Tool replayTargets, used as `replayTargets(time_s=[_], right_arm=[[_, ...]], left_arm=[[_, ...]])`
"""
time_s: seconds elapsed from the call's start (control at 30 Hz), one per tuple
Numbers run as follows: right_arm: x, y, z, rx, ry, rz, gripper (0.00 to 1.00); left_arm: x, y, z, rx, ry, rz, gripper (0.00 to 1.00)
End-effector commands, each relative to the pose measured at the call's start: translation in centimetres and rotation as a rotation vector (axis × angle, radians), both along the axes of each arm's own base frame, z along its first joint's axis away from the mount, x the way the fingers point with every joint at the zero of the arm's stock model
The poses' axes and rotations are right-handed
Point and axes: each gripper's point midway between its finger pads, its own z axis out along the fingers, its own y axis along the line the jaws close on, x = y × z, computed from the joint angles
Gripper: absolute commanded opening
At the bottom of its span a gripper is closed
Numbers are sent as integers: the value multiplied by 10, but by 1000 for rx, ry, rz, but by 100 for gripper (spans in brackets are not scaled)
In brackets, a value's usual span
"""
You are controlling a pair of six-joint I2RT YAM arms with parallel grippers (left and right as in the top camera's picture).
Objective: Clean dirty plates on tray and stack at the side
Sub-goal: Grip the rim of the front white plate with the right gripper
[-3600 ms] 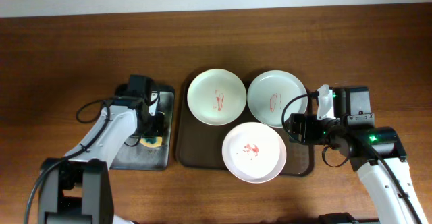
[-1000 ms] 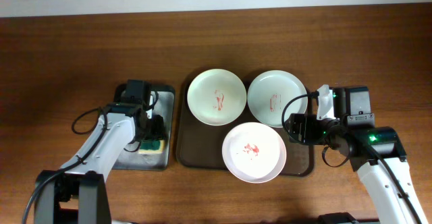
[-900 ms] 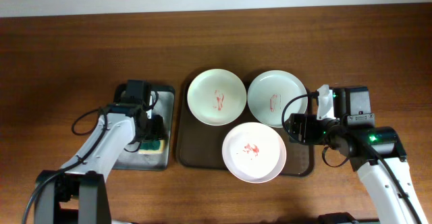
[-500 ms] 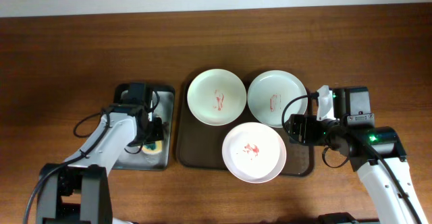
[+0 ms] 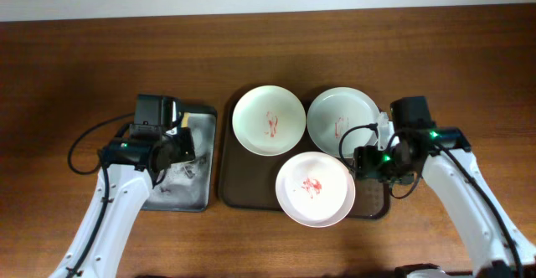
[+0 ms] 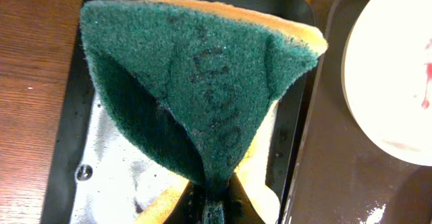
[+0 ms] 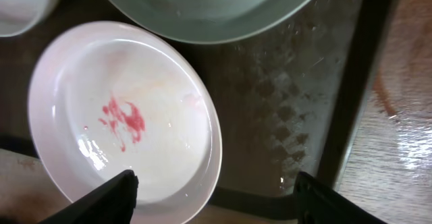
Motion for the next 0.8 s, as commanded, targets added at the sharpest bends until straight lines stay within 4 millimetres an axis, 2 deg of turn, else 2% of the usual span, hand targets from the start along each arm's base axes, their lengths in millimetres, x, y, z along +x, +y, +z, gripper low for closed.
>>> replayTargets(time_s=[0.0, 0.07, 0.27, 0.33, 0.4, 0.53, 0.77], right_arm=[[6, 6, -14, 27, 54, 7, 65], [4, 13, -26, 64, 109, 11, 54], [-1, 16, -57, 72, 221, 8, 51], [-2, 19, -64, 72, 242, 19, 42], [-5, 26, -71, 67, 257, 49, 28], [-1, 37, -73, 64, 232, 87, 10], [6, 41, -74, 67, 207, 70, 5]], left_arm=[[7, 4, 15, 22, -49, 9, 0], [7, 4, 15, 22, -50, 9, 0], [7, 4, 15, 22, -50, 9, 0], [7, 4, 15, 22, -50, 9, 0], [7, 4, 15, 21, -50, 9, 0], [7, 4, 15, 22, -50, 9, 0], [8, 4, 15, 21, -53, 9, 0]])
